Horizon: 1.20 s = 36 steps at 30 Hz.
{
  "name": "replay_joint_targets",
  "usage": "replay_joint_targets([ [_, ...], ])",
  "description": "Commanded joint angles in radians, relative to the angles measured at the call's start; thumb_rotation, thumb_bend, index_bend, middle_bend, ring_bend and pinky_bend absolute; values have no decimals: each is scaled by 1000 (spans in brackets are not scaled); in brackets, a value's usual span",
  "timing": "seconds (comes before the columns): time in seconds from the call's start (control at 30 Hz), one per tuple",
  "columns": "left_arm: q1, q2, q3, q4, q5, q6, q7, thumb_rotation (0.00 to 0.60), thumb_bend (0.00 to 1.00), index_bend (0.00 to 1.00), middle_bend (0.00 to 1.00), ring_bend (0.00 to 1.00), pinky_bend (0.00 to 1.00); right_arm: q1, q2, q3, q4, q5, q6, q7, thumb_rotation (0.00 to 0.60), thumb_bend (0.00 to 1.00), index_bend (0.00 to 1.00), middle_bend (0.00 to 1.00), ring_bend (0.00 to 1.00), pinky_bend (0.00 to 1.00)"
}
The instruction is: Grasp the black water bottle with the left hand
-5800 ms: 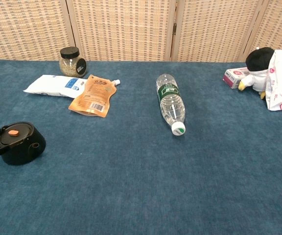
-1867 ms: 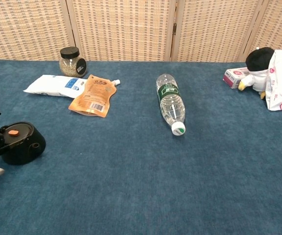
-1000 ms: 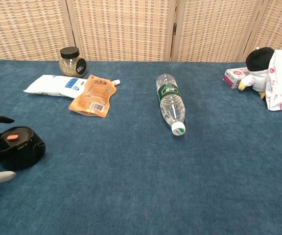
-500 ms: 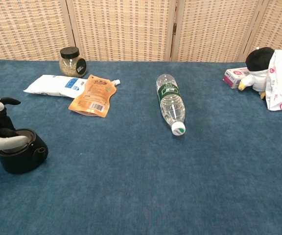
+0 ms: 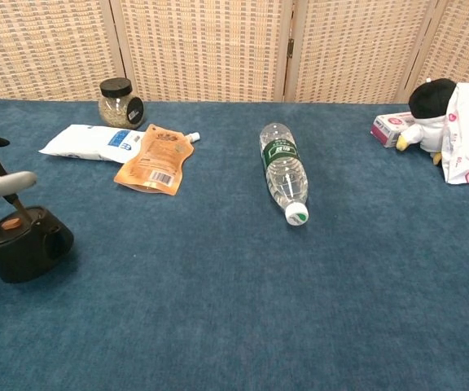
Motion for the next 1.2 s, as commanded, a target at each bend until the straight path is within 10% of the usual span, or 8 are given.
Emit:
replay_joint_targets([
  [0.03, 10, 2, -14, -11, -14, 22, -4, 77, 161, 1000, 1000, 881, 27, 0, 0, 0, 0, -1, 0, -1, 600, 169, 102, 253, 138, 106],
  [0.5, 21, 6, -34, -7, 1, 76, -31, 345, 356, 1000, 1000, 886, 228, -4, -1, -4, -2, 1, -1, -7, 600, 169, 102, 253, 138, 106],
  [1.2, 28, 0, -34, 43, 38, 119, -48, 511, 356, 1000, 1000, 882, 345, -7, -3, -4, -3, 3, -3, -14, 600, 169, 102, 253, 138, 106],
])
